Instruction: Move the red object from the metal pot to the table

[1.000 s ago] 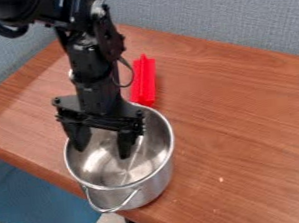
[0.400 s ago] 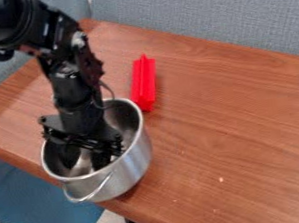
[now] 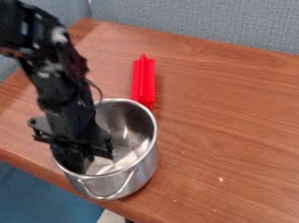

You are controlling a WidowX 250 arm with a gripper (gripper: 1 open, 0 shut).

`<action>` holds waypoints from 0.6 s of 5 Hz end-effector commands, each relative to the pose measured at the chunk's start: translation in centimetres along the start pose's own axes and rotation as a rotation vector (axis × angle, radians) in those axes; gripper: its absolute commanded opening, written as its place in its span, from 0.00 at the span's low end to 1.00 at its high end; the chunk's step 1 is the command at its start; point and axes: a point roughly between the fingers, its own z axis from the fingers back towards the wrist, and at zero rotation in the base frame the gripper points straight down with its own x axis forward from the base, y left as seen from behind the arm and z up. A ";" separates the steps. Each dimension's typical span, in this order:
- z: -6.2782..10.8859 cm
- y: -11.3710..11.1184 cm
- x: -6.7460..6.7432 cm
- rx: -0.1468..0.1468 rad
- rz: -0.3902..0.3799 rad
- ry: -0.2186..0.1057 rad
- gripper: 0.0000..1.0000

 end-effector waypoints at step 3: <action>7.2 -4.2 4.5 -0.159 -0.035 -0.055 0.00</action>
